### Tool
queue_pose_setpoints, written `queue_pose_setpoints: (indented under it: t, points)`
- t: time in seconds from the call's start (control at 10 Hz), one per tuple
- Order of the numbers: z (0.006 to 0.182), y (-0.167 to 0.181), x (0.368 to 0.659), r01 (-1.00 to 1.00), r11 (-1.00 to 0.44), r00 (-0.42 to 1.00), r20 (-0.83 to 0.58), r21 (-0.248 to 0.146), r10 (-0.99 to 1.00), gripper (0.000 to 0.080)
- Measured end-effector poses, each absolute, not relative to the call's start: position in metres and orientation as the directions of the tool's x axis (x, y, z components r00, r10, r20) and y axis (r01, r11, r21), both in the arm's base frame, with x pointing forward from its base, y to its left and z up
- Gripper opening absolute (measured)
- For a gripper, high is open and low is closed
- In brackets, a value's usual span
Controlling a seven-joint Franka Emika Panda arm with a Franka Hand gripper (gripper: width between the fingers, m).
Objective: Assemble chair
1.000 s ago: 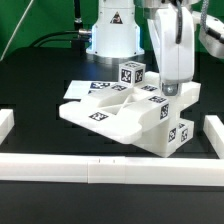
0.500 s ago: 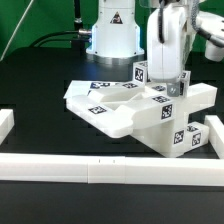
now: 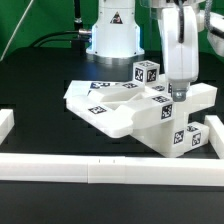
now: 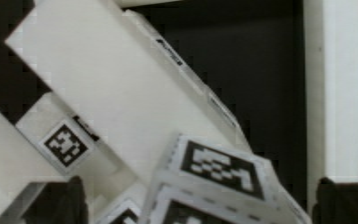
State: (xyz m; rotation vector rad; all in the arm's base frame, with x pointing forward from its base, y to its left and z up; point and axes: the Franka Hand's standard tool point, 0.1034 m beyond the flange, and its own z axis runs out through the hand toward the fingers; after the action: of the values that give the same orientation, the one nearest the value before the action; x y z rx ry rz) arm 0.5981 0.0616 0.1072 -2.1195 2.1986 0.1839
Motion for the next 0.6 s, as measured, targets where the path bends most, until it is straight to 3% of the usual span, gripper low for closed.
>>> queue_pose_setpoints:
  t: [0.3, 0.6]
  points:
    - [0.1072, 0.0617, 0.5981, -0.985, -0.172, 0.17, -0.145, -0.001, -0.975, 0.0649]
    - [0.1099, 0.0639, 0.597, -0.875, -0.483, 0.477, -0.167, -0.005, -0.863, 0.0649]
